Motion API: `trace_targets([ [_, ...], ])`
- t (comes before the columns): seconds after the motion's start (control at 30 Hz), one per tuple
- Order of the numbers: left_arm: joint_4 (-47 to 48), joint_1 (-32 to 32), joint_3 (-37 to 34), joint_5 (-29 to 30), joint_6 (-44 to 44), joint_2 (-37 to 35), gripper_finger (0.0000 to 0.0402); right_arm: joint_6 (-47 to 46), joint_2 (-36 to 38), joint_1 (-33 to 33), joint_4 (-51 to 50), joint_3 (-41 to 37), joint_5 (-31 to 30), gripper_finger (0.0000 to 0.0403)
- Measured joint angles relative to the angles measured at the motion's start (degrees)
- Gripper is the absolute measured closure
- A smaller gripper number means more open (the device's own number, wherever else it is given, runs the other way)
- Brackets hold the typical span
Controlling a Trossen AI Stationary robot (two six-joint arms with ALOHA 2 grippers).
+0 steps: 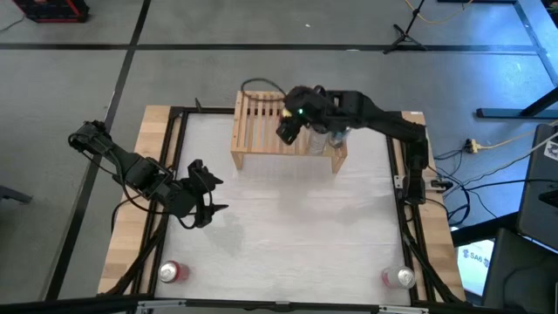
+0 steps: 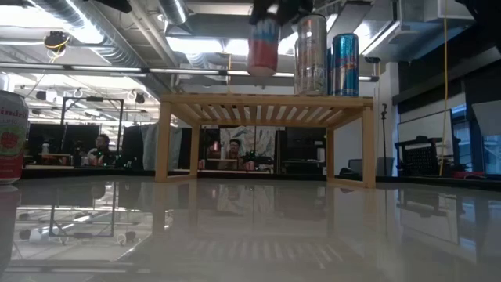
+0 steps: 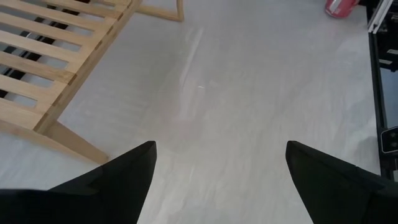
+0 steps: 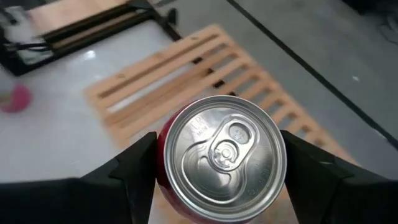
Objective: Place canned beverage on shelf
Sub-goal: Put the top red soda can on the shelf
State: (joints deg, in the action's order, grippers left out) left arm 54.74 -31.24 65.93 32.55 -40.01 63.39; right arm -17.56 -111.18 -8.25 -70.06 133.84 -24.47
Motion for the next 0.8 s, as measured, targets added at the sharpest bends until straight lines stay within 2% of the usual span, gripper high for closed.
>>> trace_targets([
  [0.1, 0.0, 0.0, 0.0, 0.0, -0.2, 0.0, 0.0054, 1.7, -0.3, -1.9, -0.1, 0.0, 0.2, 0.014],
  [0.33, 0.0, 0.0, 0.0, 0.0, -0.3, 0.0, 0.0054, 4.8, -1.5, -4.6, 0.8, -3.1, 5.9, 0.014],
  [0.57, -0.1, 0.0, 0.0, 0.0, -0.3, 0.0, 0.0054, 6.1, -1.4, -5.4, 3.2, -7.0, 6.8, 0.014],
  [0.8, -0.1, 0.0, 0.0, 0.0, -0.3, 0.0, 0.0054, 6.8, -1.3, -6.1, 2.8, -7.5, 6.3, 0.014],
])
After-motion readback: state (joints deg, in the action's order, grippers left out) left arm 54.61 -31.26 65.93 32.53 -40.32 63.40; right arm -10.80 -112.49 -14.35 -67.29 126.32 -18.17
